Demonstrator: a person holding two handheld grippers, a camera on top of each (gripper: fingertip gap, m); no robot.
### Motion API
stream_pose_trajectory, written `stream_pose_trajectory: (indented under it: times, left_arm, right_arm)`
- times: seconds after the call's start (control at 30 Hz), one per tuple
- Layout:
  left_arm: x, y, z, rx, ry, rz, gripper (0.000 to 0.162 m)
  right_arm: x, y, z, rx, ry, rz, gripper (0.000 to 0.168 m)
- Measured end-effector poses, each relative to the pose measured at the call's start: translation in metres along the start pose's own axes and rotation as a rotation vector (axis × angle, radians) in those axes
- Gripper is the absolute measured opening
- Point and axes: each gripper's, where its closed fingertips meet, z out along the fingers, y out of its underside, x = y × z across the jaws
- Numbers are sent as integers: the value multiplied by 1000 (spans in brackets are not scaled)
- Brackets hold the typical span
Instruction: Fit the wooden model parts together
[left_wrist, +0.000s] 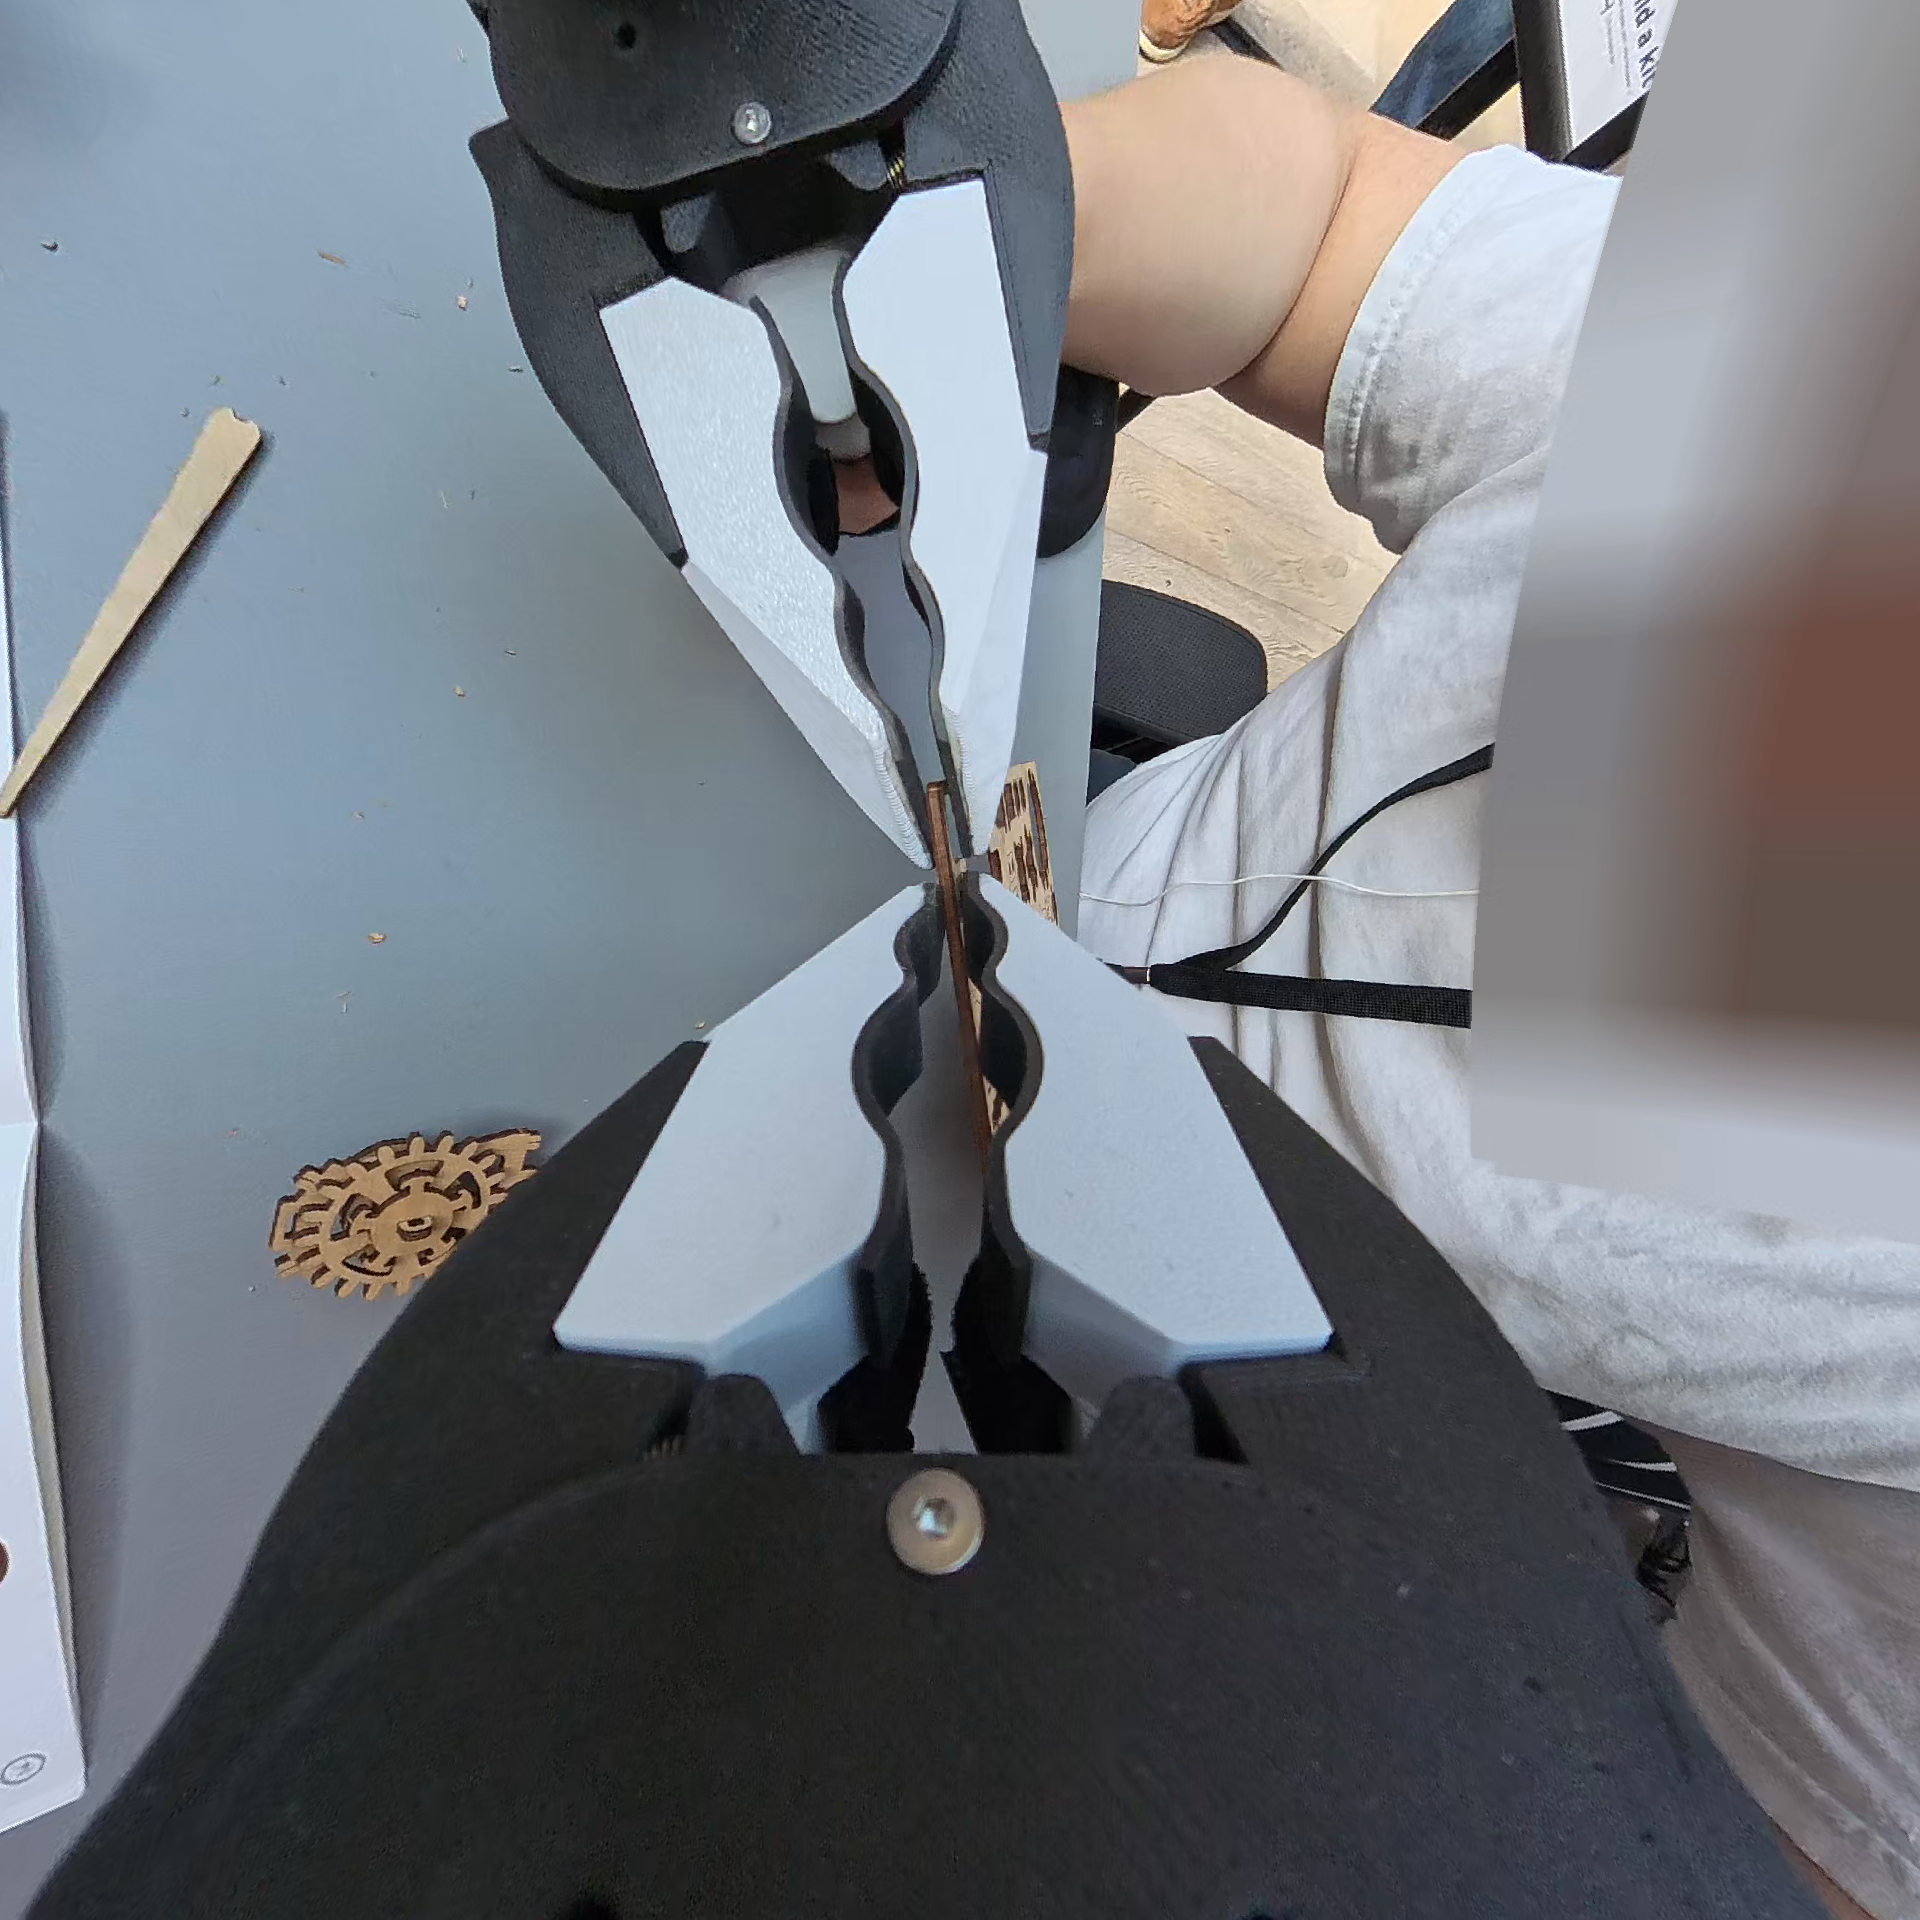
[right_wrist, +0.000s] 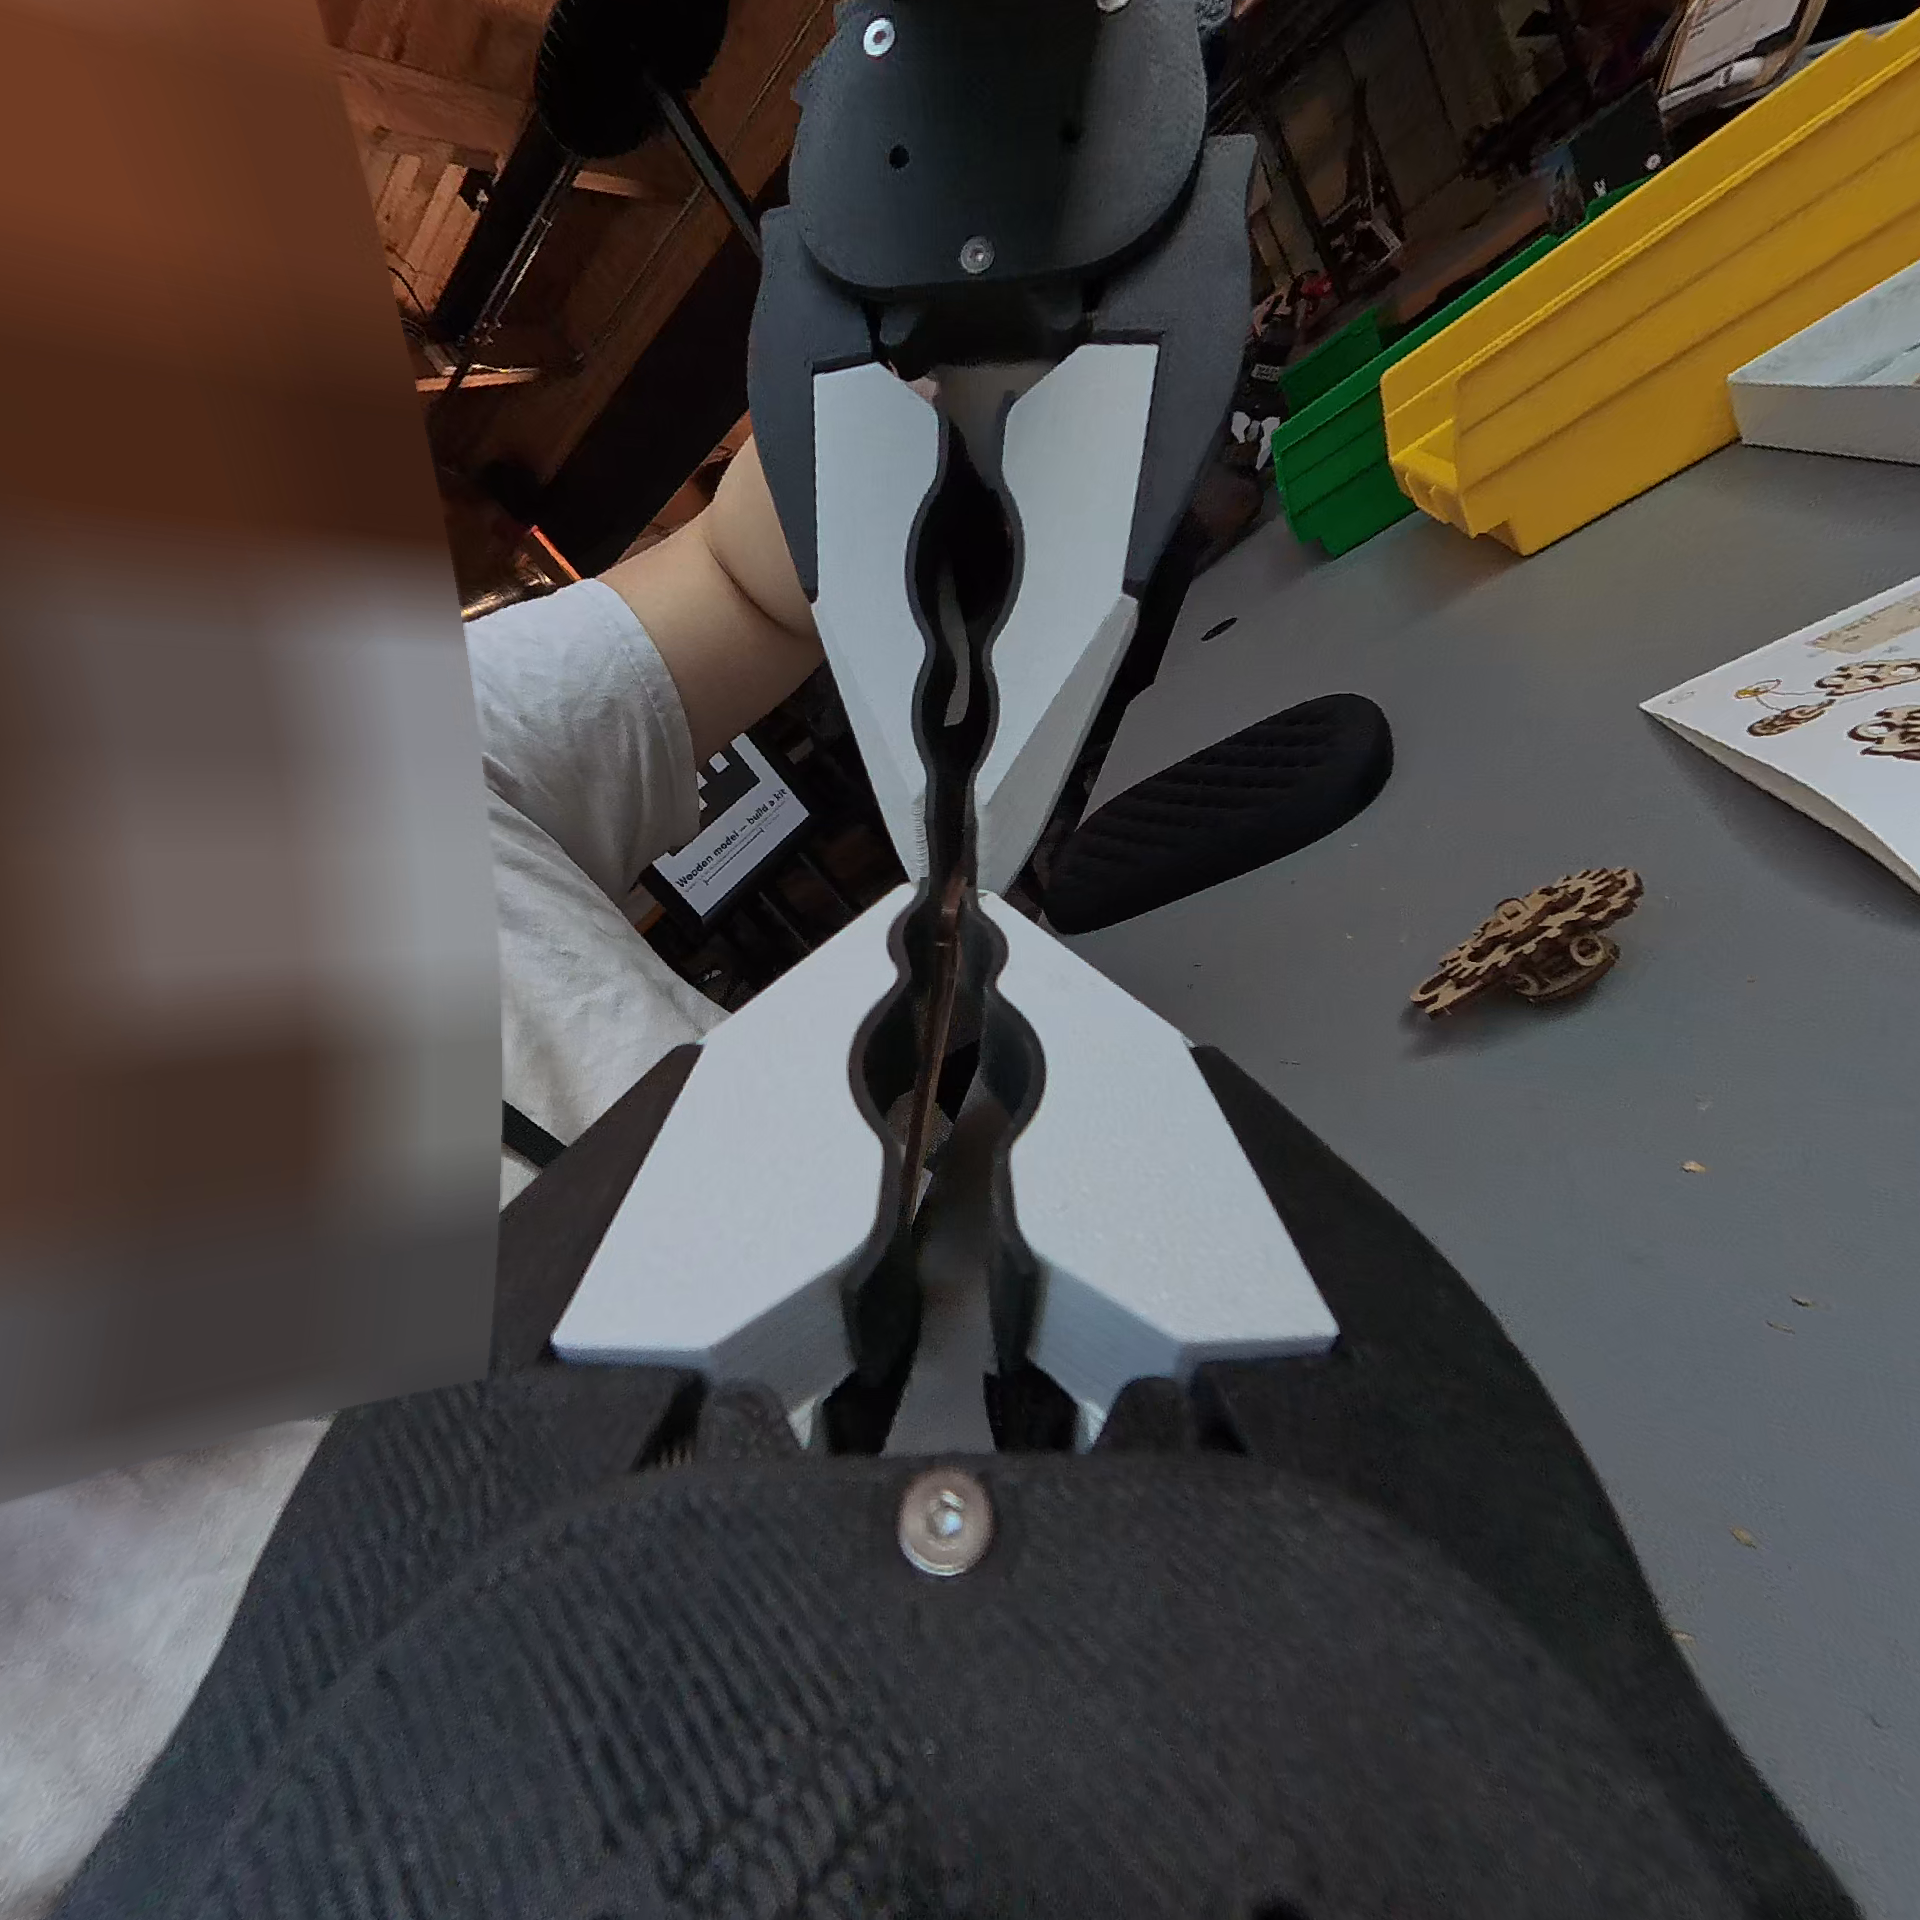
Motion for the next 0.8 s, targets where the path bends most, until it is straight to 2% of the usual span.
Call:
stream_pose_trajectory:
  times: [0.33, 0.53, 0.7, 0.8]
  left_arm:
    - [-8, -5, -3, 20, -42, -51, 1]
    - [-14, -13, -11, 79, -67, -147, 1]
    - [-18, -7, -10, 20, -114, -204, 2]
    - [-15, -7, -9, -2, -96, -196, 1]
  right_arm:
    - [7, -4, -4, 6, 97, -59, 0]
    - [9, -16, -9, 74, 197, -110, 0]
    - [14, -12, -5, 53, 292, -136, 0]
    - [12, -11, -5, 47, 275, -127, 0]
